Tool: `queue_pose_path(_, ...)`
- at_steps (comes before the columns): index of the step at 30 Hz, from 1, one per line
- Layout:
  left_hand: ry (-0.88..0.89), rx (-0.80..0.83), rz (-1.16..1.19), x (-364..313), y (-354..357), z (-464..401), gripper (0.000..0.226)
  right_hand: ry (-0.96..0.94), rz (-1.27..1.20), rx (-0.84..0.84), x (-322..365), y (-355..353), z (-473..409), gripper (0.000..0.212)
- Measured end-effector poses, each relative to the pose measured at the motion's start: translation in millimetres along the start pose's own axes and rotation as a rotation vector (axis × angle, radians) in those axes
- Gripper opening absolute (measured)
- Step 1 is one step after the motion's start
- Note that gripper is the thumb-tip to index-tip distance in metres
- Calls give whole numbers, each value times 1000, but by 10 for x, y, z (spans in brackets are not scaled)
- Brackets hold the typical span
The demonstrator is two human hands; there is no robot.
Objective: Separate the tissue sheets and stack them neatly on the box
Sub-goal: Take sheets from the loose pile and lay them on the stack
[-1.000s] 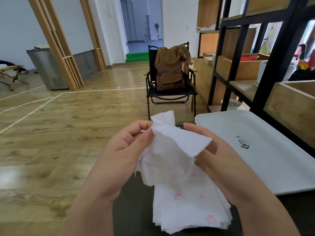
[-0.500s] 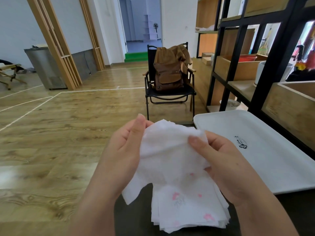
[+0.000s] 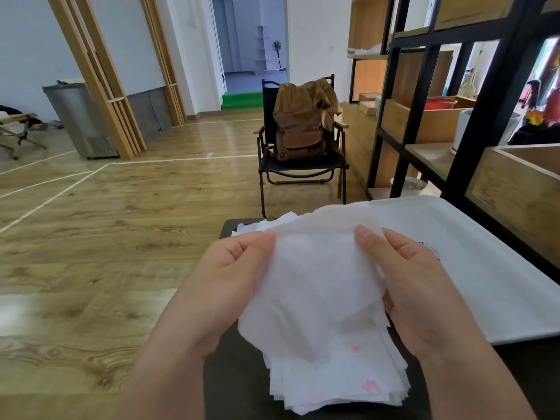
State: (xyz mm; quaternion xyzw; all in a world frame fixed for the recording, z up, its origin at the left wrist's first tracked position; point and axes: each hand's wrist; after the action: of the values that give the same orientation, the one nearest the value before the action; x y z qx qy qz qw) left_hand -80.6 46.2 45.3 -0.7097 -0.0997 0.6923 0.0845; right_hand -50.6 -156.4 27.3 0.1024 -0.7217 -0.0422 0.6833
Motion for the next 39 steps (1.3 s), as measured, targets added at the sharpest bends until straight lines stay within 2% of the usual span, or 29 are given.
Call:
queue_pose_path(3,-49,-49,18,49,-23,-40,39,-77,124,-124,-9,-10,7,41)
queue_pose_path(7,-86,-126,128,119,-64,-105,14,-116,148,-182,10,-31,0,23)
queue_pose_path(9,-110,-264,189,211,-104,-173,12,-113,119,-187,6,-40,-8,17)
queue_pose_path(13,-157,-526,125,451,-162,-271,17,-128,132,-228,2,-55,-18,18)
queue_pose_path(16,-150,-683,-135,631,-153,-325,16,-119,123,-244,20,-69,-10,20)
queue_pose_path(19,-210,-643,-549,717,-99,-333,17,-111,90,-185,51,-67,-3,18)
queue_pose_path(21,-204,-660,-750,676,-52,-311,29,-83,44,-139,84,-69,-1,18)
queue_pose_path(22,-143,-701,-773,614,-29,-286,38,-60,-1,-109,106,-68,3,18)
queue_pose_path(24,58,-695,-634,404,7,-236,55,-1,-125,-51,160,-60,21,13)
queue_pose_path(26,190,-427,-392,200,53,-200,61,55,-222,0,193,-60,31,14)
queue_pose_path(28,173,-86,-242,89,144,-159,61,94,-291,44,197,-59,30,14)
queue_pose_path(30,141,93,-148,89,236,-154,51,130,-347,69,193,-47,32,14)
queue_pose_path(33,172,17,1,79,297,-164,24,156,-387,33,198,-33,48,14)
queue_pose_path(36,168,-136,151,92,309,-160,27,157,-383,-53,167,-50,37,22)
queue_pose_path(37,182,-201,187,95,321,-151,26,157,-344,-53,155,-42,29,20)
queue_pose_path(39,204,-338,215,90,373,-129,21,132,-247,3,129,-36,18,34)
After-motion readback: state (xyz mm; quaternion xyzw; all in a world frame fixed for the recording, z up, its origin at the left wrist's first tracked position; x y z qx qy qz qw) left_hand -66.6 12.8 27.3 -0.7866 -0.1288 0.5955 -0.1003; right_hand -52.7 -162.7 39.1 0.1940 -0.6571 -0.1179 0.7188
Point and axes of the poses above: each hand's wrist, its own z-axis away from the middle knuckle, its own y-axis out of the palm, x = y × z, and after that the axes turned 5 degrees about -z, right-handed
